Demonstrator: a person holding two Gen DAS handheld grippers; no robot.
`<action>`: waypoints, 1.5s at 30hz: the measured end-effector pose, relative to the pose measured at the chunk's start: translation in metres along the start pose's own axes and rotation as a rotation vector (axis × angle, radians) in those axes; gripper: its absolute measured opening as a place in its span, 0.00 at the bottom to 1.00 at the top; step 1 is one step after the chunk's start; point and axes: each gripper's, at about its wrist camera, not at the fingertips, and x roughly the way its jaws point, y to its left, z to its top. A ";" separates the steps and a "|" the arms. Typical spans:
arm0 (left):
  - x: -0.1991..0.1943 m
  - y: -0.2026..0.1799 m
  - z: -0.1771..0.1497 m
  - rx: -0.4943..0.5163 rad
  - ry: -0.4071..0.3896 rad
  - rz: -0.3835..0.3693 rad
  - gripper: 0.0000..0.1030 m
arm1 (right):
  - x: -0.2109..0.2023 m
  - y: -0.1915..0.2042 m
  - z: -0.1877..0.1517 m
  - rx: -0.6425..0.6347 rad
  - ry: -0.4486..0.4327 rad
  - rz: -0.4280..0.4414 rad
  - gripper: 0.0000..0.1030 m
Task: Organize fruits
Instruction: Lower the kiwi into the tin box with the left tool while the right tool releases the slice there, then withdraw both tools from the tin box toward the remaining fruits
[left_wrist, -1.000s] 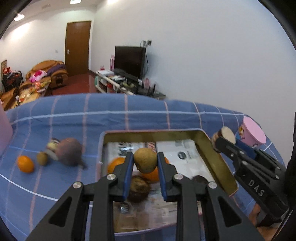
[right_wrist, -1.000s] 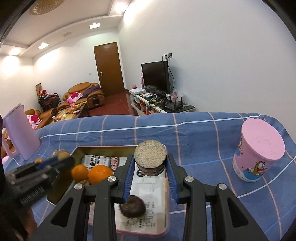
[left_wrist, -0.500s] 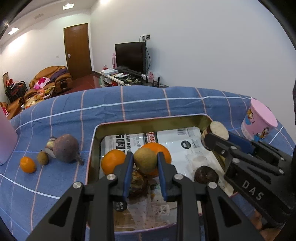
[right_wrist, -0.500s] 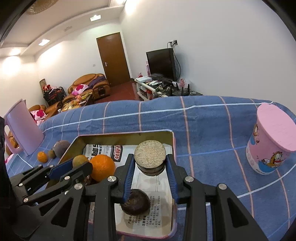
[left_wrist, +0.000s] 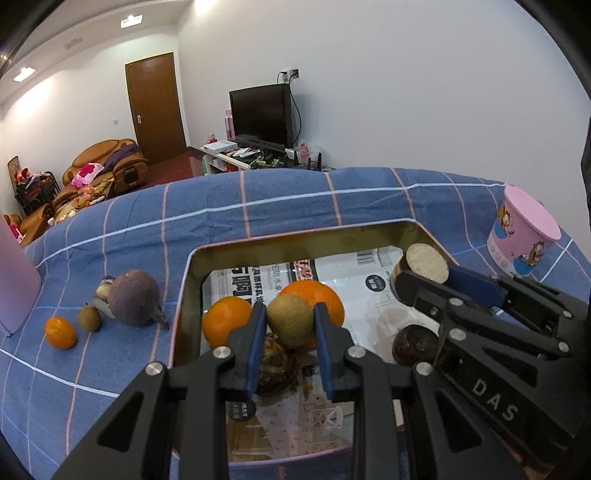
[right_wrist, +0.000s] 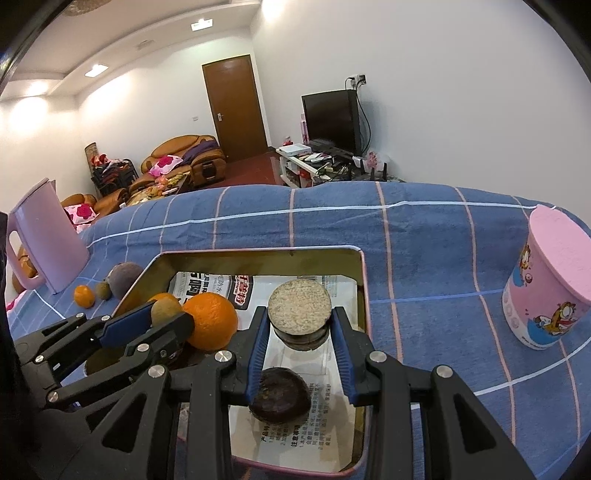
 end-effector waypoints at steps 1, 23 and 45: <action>0.000 0.001 0.000 -0.004 0.002 -0.003 0.27 | 0.000 -0.001 0.000 0.006 0.001 0.006 0.35; -0.036 0.033 0.006 -0.097 -0.148 0.121 0.97 | -0.039 -0.010 -0.002 0.119 -0.246 0.006 0.67; -0.020 0.124 -0.014 -0.074 -0.115 0.274 0.97 | -0.044 -0.007 -0.012 0.198 -0.283 -0.086 0.67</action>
